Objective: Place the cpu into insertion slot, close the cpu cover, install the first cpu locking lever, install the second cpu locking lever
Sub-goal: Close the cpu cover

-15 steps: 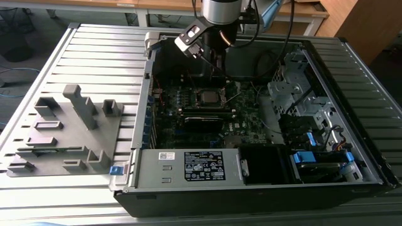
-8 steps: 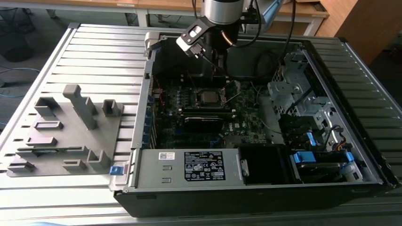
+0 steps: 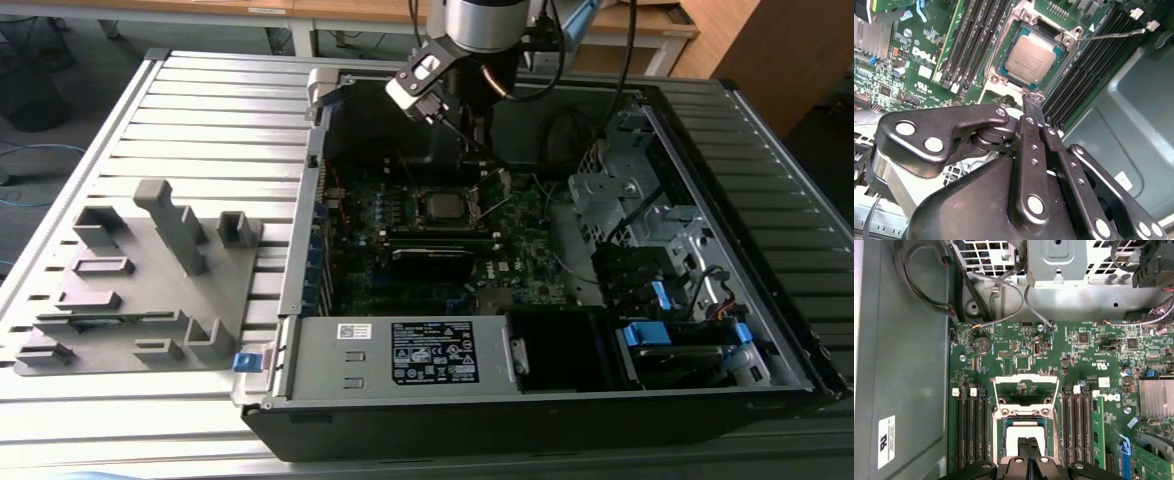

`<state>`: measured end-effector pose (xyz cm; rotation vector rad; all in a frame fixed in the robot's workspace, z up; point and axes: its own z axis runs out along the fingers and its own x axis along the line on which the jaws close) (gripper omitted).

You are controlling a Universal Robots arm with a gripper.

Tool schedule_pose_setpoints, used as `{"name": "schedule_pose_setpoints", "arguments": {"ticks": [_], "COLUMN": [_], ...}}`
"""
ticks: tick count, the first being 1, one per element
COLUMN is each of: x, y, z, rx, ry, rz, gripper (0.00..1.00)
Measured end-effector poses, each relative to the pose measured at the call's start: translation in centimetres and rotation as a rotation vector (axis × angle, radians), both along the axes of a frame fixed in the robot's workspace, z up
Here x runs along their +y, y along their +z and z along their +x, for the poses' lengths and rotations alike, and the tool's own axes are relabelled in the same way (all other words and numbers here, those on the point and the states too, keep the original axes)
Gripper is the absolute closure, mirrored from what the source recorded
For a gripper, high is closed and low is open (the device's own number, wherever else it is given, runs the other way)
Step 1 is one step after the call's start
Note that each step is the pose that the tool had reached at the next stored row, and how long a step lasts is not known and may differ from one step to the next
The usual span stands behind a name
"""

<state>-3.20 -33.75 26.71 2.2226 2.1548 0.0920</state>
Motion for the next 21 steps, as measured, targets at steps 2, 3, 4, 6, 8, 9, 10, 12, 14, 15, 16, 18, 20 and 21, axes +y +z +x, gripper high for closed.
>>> {"name": "schedule_pose_setpoints", "arguments": {"ticks": [2,3,4,6,8,9,10,12,14,15,16,18,20,21], "x": [0.0,0.0,0.0,0.0,0.0,0.0,0.0,0.0,0.0,0.0,0.0,0.0,0.0,0.0], "y": [0.0,0.0,0.0,-0.01,0.0,-0.01,-0.01,0.0,-0.01,-0.01,-0.01,-0.01,-0.01,-0.01], "z": [0.26,0.4,0.54,0.81,1.04,1.16,1.29,1.52,1.73,1.8,1.86,2.09,2.4,2.57], "rx": [0.0,0.0,0.0,-0.0001,0.0,-0.0001,-0.0001,0.0,-0.0001,-0.0001,-0.0001,0.0,0.0,-0.0001], "ry": [0.0,0.0,0.0,0.0,0.0,0.0,0.0,0.0,0.0,0.0,0.0,0.0,0.0,0.0], "rz": [0.0,0.0,0.0001,0.0001,0.0,0.0001,0.0001,0.0,0.0001,0.0001,0.0,0.0,0.0001,0.0001], "gripper": [0.89,0.89,0.89,0.89,0.89,0.89,0.89,0.89,0.89,0.89,0.89,0.89,0.89,0.89]}}
